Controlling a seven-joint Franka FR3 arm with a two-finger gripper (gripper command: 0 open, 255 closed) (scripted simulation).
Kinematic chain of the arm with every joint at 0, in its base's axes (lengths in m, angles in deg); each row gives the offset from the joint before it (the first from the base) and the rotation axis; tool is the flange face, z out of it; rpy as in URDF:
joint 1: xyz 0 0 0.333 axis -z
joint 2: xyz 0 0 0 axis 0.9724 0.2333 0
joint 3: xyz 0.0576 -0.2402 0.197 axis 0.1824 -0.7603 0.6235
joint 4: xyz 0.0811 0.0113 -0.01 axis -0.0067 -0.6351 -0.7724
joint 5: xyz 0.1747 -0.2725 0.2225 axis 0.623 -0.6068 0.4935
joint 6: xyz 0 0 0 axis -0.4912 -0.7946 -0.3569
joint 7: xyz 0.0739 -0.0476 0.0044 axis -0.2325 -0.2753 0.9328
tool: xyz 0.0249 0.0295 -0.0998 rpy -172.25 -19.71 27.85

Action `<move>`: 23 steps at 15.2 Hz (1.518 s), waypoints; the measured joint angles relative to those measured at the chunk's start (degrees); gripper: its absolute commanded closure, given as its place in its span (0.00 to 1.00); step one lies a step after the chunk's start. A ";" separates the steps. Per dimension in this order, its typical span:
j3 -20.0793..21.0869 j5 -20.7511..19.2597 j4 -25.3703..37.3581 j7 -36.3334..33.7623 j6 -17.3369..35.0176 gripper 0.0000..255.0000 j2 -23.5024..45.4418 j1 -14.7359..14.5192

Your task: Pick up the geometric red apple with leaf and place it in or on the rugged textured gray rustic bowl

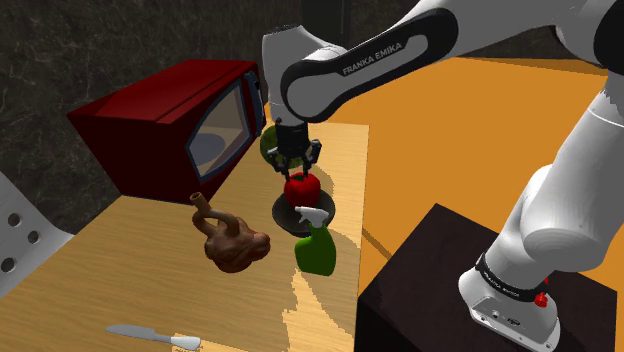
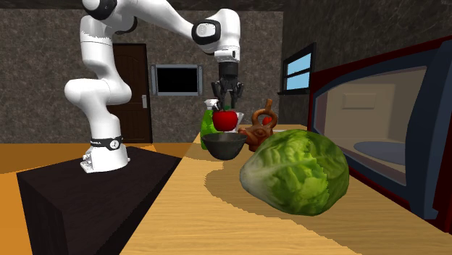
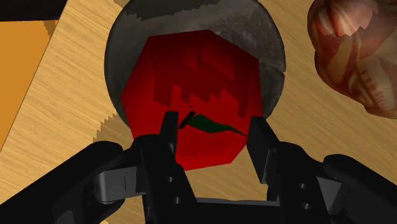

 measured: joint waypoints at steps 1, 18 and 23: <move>0.01 -0.12 -0.43 -0.08 0.79 1.00 0.37 -0.01; 0.04 -0.52 -2.42 -0.38 3.91 0.00 1.48 -0.07; 0.02 0.19 1.61 0.07 -2.01 0.00 -0.57 -0.01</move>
